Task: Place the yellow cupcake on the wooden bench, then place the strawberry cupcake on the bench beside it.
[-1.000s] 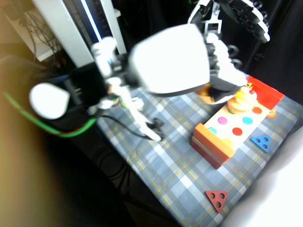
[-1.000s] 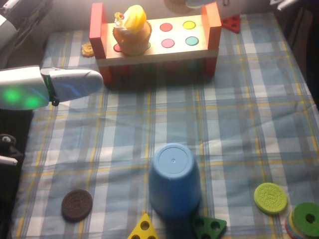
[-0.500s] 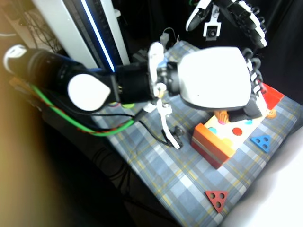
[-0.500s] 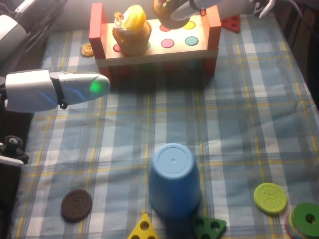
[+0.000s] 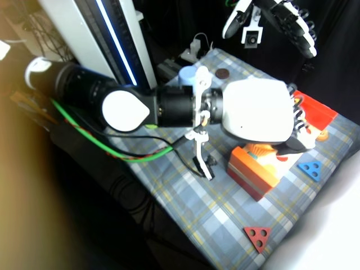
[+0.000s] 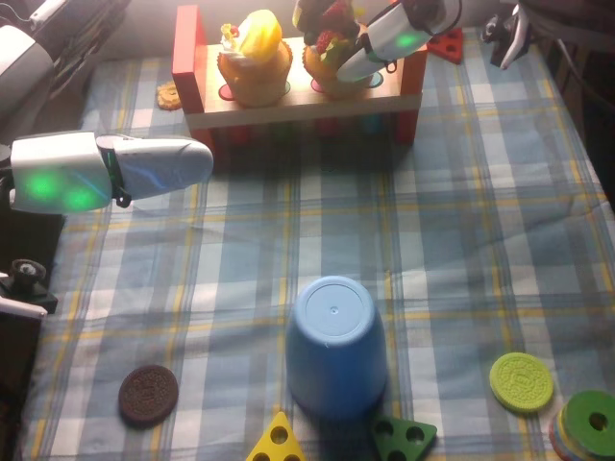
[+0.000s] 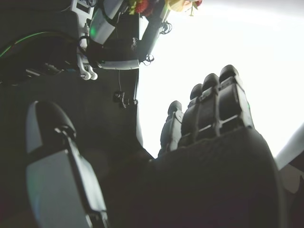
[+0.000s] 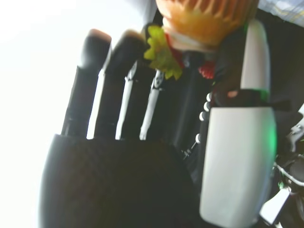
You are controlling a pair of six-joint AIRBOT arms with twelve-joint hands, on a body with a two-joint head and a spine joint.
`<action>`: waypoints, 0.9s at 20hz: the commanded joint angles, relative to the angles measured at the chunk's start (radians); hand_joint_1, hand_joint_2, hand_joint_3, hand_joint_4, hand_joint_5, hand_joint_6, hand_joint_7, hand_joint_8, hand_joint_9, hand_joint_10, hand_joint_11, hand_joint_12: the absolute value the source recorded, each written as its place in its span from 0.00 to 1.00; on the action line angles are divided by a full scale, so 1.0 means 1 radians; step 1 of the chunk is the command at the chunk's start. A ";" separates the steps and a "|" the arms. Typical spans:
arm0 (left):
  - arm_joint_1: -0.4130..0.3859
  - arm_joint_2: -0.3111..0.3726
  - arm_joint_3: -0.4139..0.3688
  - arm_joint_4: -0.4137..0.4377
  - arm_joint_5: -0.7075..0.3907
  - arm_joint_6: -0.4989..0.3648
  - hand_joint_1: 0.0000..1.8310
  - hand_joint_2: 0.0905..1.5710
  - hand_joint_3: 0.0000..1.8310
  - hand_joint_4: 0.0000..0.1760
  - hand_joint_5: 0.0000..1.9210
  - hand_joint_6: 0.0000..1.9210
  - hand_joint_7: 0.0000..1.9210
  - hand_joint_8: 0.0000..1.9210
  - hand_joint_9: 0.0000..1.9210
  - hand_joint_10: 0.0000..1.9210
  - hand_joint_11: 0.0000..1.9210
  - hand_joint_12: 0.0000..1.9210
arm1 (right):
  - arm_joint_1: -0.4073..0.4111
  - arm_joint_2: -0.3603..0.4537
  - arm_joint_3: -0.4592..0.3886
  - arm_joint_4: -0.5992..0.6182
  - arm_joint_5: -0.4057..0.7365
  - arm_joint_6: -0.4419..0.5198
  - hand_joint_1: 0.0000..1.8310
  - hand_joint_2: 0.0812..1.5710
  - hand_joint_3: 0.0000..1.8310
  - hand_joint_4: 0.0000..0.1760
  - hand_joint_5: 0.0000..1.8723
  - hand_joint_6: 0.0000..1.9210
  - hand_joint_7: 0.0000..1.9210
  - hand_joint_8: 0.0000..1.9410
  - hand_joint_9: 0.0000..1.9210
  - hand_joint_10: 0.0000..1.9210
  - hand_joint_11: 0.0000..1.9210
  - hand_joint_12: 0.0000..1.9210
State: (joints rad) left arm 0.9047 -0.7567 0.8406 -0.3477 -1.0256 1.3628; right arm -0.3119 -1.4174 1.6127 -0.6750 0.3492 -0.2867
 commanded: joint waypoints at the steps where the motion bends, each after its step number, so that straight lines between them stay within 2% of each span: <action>1: -0.009 -0.001 0.005 0.013 -0.123 -0.013 0.46 0.43 0.00 1.00 0.00 0.00 0.00 0.00 0.00 0.00 0.00 0.00 | -0.001 -0.001 0.004 0.014 0.075 0.004 0.66 0.69 0.00 0.13 0.51 0.51 0.53 0.50 0.44 0.12 0.09 0.64; 2: -0.009 -0.001 0.005 0.013 -0.122 -0.014 0.46 0.43 0.00 1.00 0.00 0.00 0.00 0.00 0.00 0.00 0.00 0.00 | -0.008 -0.001 0.003 0.007 0.072 0.011 0.63 0.70 0.00 0.00 0.50 0.54 0.47 0.22 0.41 0.07 0.03 0.63; 3: -0.009 -0.001 0.005 0.013 -0.122 -0.016 0.45 0.43 0.00 1.00 0.00 0.00 0.00 0.00 0.00 0.00 0.00 0.00 | -0.013 -0.001 0.004 0.002 0.069 0.015 0.63 0.65 0.00 0.00 0.43 0.21 0.43 0.09 0.36 0.04 0.00 0.62; 4: -0.008 -0.001 0.005 0.013 -0.122 -0.017 0.45 0.42 0.00 1.00 0.00 0.00 0.00 0.00 0.00 0.00 0.00 0.00 | -0.015 -0.001 0.004 -0.002 0.066 0.015 0.63 0.63 0.00 0.00 0.45 0.07 0.43 0.03 0.35 0.02 0.00 0.61; 5: -0.008 -0.001 0.005 0.013 -0.122 -0.018 0.43 0.42 0.00 1.00 0.00 0.00 0.00 0.00 0.00 0.00 0.00 0.00 | -0.016 -0.001 0.005 -0.005 0.063 0.015 0.62 0.61 0.00 0.00 0.44 0.02 0.41 0.01 0.31 0.01 0.00 0.55; 6: -0.008 -0.001 0.006 0.013 -0.122 -0.020 0.42 0.42 0.00 1.00 0.00 0.00 0.00 0.00 0.00 0.00 0.00 0.00 | -0.016 -0.001 0.005 -0.009 0.058 0.015 0.59 0.59 0.00 0.00 0.42 0.01 0.35 0.00 0.24 0.00 0.00 0.42; 7: -0.009 -0.001 0.006 0.013 -0.123 -0.022 0.41 0.42 0.00 1.00 0.00 0.00 0.00 0.00 0.00 0.00 0.00 0.00 | -0.017 -0.001 0.006 -0.012 0.054 0.015 0.59 0.58 0.00 0.15 0.40 0.00 0.30 0.00 0.19 0.00 0.00 0.34; 8: -0.009 -0.001 0.007 0.014 -0.123 -0.024 0.40 0.42 0.00 1.00 0.00 0.00 0.00 0.00 0.00 0.00 0.01 0.00 | -0.018 -0.001 0.008 -0.012 0.051 0.015 0.56 0.57 0.00 0.35 0.34 0.00 0.23 0.00 0.15 0.00 0.00 0.33; 9: -0.009 -0.001 0.007 0.014 -0.123 -0.024 0.40 0.42 0.00 1.00 0.00 0.00 0.00 0.00 0.00 0.00 0.00 0.00 | -0.018 -0.001 0.008 -0.012 0.051 0.015 0.57 0.54 0.00 0.45 0.30 0.00 0.18 0.00 0.14 0.00 0.00 0.38; 10: -0.008 -0.001 0.007 0.014 -0.122 -0.024 0.40 0.42 0.00 1.00 0.00 0.00 0.00 0.00 0.00 0.00 0.00 0.00 | -0.019 -0.001 0.007 -0.012 0.051 0.015 0.56 0.52 0.00 0.55 0.27 0.00 0.15 0.00 0.12 0.00 0.00 0.38; 11: -0.008 -0.002 0.008 0.012 -0.120 -0.024 0.40 0.42 0.00 1.00 0.00 0.00 0.00 0.00 0.00 0.00 0.00 0.00 | -0.021 -0.001 0.005 -0.012 0.051 0.015 0.56 0.51 0.00 0.73 0.22 0.00 0.10 0.00 0.09 0.00 0.00 0.35; 12: -0.008 -0.002 0.008 0.010 -0.119 -0.026 0.41 0.42 0.00 1.00 0.00 0.00 0.00 0.00 0.00 0.00 0.00 0.00 | -0.021 -0.001 0.002 -0.012 0.051 0.015 0.55 0.50 0.00 0.81 0.19 0.00 0.08 0.00 0.08 0.00 0.00 0.31; 14: -0.003 -0.002 0.008 0.009 -0.125 -0.039 0.42 0.43 0.00 1.00 0.00 0.00 0.00 0.00 0.00 0.00 0.00 0.00 | -0.021 -0.001 -0.014 -0.012 0.052 0.015 0.49 0.49 0.00 0.98 0.07 0.00 0.01 0.00 0.01 0.00 0.00 0.03; 15: 0.001 -0.002 0.008 0.008 -0.132 -0.047 0.41 0.43 0.00 1.00 0.00 0.00 0.00 0.00 0.00 0.00 0.01 0.00 | -0.021 0.005 -0.020 -0.011 0.057 0.015 0.47 0.49 0.00 1.00 0.02 0.00 0.00 0.00 0.00 0.00 0.00 0.01; 17: 0.006 0.003 0.008 0.009 -0.136 -0.058 0.40 0.43 0.00 1.00 0.00 0.00 0.00 0.00 0.00 0.00 0.01 0.00 | -0.020 0.042 -0.043 -0.006 0.084 0.015 0.41 0.48 0.00 1.00 0.00 0.00 0.00 0.00 0.00 0.00 0.00 0.00; 18: 0.006 0.013 0.011 0.009 -0.132 -0.058 0.40 0.41 0.00 0.95 0.00 0.00 0.00 0.00 0.00 0.00 0.01 0.00 | -0.020 0.074 -0.060 0.033 0.109 0.006 0.39 0.48 0.00 1.00 0.00 0.00 0.00 0.00 0.00 0.00 0.00 0.00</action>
State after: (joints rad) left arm 0.9169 -0.7513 0.8482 -0.3420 -1.0286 1.3151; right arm -0.3420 -1.3422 1.5394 -0.6647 0.3695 -0.2863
